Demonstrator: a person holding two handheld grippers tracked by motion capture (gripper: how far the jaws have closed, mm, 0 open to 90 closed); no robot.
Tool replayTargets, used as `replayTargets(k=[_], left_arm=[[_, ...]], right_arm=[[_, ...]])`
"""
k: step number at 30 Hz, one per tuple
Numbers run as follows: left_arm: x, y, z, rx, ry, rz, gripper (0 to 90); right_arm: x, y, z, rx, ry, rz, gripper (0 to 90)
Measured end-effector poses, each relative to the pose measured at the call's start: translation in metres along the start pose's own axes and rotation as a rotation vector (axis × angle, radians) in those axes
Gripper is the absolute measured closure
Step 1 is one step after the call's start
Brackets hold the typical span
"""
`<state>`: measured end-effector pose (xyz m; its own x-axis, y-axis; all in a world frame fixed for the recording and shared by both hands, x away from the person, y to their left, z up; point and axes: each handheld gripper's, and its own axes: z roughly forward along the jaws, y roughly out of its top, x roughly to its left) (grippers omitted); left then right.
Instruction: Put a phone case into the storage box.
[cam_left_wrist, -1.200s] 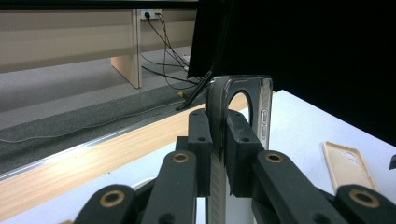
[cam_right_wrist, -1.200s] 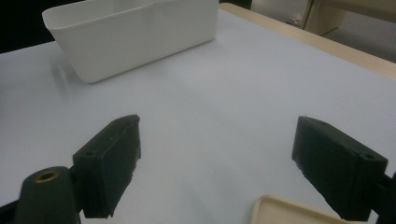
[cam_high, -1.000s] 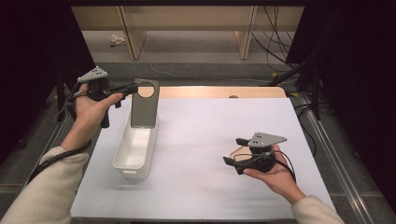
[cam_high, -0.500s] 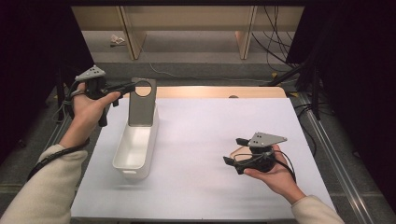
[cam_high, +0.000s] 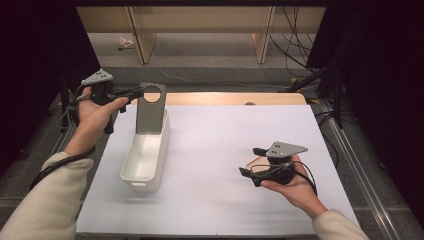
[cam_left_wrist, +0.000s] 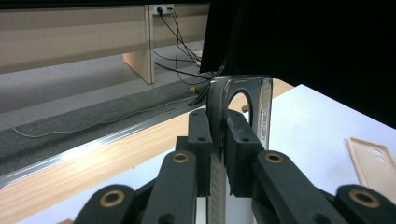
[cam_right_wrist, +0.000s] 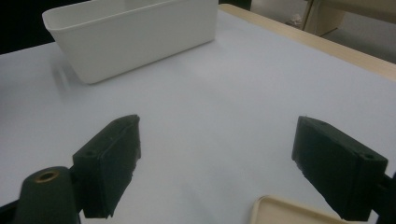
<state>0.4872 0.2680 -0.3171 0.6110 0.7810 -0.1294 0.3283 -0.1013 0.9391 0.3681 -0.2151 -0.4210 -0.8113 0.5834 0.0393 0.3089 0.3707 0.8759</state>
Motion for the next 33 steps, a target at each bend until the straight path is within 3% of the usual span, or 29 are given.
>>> replayTargets(k=[33], left_arm=[[0.016, 0.001, 0.012, 0.009, 0.027, 0.003, 81.7]], right_arm=[[-0.001, -0.001, 0.000, -0.003, 0.000, 0.004, 16.4]])
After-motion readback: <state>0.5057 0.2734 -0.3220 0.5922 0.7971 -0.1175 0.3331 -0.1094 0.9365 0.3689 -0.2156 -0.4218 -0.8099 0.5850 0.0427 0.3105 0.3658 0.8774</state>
